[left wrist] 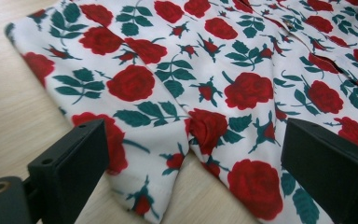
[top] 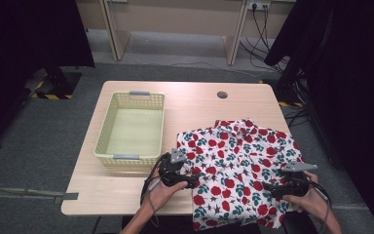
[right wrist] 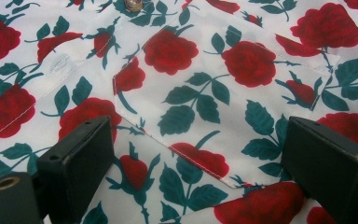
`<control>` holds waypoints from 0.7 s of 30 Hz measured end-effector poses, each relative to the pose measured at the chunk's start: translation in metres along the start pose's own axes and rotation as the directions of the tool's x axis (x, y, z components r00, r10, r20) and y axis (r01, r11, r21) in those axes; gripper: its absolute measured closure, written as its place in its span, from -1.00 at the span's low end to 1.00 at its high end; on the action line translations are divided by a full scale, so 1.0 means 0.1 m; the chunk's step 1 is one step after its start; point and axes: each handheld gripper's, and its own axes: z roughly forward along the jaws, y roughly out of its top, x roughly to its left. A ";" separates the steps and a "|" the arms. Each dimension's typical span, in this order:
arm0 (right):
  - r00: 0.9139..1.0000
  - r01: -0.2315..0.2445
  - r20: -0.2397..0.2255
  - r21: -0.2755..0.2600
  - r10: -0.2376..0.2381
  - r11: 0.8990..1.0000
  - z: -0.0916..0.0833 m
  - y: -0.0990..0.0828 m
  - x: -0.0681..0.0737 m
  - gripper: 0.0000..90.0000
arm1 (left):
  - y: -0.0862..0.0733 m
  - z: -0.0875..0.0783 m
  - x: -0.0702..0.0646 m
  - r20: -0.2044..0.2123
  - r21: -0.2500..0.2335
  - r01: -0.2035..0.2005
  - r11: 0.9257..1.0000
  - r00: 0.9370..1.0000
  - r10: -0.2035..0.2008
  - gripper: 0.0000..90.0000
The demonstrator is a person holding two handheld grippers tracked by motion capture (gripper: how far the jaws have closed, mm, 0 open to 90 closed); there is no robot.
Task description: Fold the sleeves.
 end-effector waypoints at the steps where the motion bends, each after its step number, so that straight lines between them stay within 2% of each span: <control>1: 1.000 0.001 0.000 -0.001 -0.001 1.000 0.00 0.00 0.00 -0.79 | 0.02 0.03 0.00 -0.009 0.013 -0.006 1.000 1.000 0.006 -0.84; 5: 1.000 -0.001 -0.001 -0.001 0.001 1.000 0.00 -0.01 0.00 -0.79 | 0.14 0.12 0.05 -0.058 0.041 0.002 0.999 0.998 0.000 -0.81; 9: 1.000 0.000 -0.001 -0.004 0.000 1.000 0.00 -0.01 0.00 -0.79 | 0.24 0.23 0.11 -0.129 0.069 0.018 0.997 0.992 -0.009 -0.74; 11: 1.000 0.001 -0.001 -0.005 -0.001 1.000 0.00 -0.01 -0.01 -0.80 | 0.28 0.29 0.12 -0.165 0.103 -0.006 0.995 0.986 0.023 -0.67; 12: 1.000 0.000 -0.001 -0.005 0.000 1.000 0.00 -0.01 0.00 -0.79 | 0.31 0.32 0.12 -0.171 0.118 -0.011 0.993 0.985 0.032 -0.66; 14: 1.000 -0.001 0.001 -0.004 0.001 1.000 0.00 -0.01 0.00 -0.80 | 0.35 0.37 0.17 -0.169 0.130 0.024 0.991 0.986 -0.002 -0.58; 17: 1.000 -0.002 0.000 -0.004 0.002 1.000 0.00 -0.01 0.00 -0.80 | 0.37 0.41 0.26 -0.185 0.139 0.058 0.989 0.982 -0.031 -0.52; 19: 1.000 0.000 0.000 -0.005 0.000 1.000 0.00 -0.01 0.00 -0.80 | 0.37 0.41 0.32 -0.185 0.127 0.088 0.988 0.981 -0.064 -0.48; 21: 1.000 0.000 0.000 -0.006 0.000 1.000 0.00 -0.01 0.00 -0.80 | 0.37 0.40 0.35 -0.185 0.126 0.092 0.988 0.980 -0.068 -0.42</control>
